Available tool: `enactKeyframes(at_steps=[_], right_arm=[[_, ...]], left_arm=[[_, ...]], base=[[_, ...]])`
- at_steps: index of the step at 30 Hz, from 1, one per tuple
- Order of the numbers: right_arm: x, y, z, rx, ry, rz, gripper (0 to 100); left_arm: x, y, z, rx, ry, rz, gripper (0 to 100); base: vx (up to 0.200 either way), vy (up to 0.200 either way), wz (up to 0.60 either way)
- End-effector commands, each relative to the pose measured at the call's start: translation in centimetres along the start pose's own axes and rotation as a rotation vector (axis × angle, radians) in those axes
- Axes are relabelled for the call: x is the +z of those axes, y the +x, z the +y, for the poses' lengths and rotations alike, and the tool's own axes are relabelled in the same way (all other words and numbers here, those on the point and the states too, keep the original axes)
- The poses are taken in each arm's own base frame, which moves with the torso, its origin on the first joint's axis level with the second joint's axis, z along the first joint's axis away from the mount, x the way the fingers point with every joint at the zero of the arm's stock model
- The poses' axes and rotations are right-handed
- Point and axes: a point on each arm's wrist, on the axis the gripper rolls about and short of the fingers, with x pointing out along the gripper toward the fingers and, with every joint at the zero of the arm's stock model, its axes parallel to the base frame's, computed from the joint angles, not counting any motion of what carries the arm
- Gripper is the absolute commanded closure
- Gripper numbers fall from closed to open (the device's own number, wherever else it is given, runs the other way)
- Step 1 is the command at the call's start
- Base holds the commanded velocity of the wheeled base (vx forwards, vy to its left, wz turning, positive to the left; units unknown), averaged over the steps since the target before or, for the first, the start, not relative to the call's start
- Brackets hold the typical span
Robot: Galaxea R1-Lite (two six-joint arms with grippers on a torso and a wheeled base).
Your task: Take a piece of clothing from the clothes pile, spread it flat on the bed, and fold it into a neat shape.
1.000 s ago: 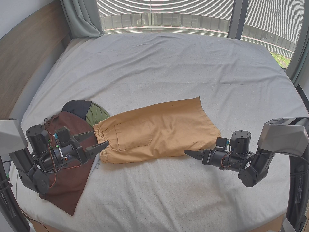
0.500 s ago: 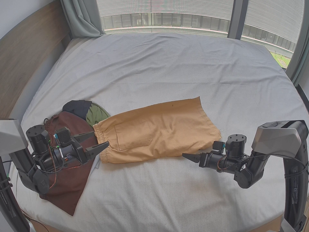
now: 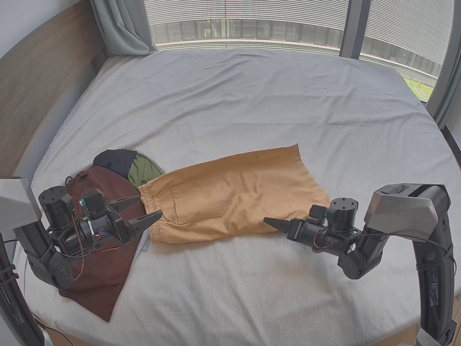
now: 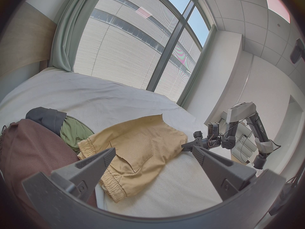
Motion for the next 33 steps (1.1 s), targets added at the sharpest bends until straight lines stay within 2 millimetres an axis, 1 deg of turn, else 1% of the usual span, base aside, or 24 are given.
enactKeyframes(at_steps=[1,4,12,22,23,33], right_arm=[[-0.3,1.0,-0.2,0.003,0.024,-0.024,0],[-0.1,1.5,0.2,0.016,0.051,-0.040,0],[-1.1,2.5,-0.6,0.013,0.064,-0.031,0],[-0.9,2.6,-0.7,0.007,0.063,-0.041,0],[-1.0,2.6,-0.7,0.004,0.063,-0.042,100],[-1.0,2.6,-0.6,0.004,0.063,-0.042,100]], left_arm=[[0.0,0.0,0.0,0.002,-0.001,0.000,0],[0.0,0.0,0.0,0.002,-0.002,0.000,0],[0.0,0.0,0.0,0.000,-0.002,0.000,0],[0.0,0.0,0.0,0.000,-0.002,0.000,0],[0.0,0.0,0.0,0.000,-0.002,0.000,0],[0.0,-0.1,0.1,0.002,-0.008,0.000,0]], base=[[0.000,0.000,0.00],[0.000,0.000,0.00],[0.000,0.000,0.00],[0.000,0.000,0.00],[0.000,0.000,0.00],[0.000,0.000,0.00]])
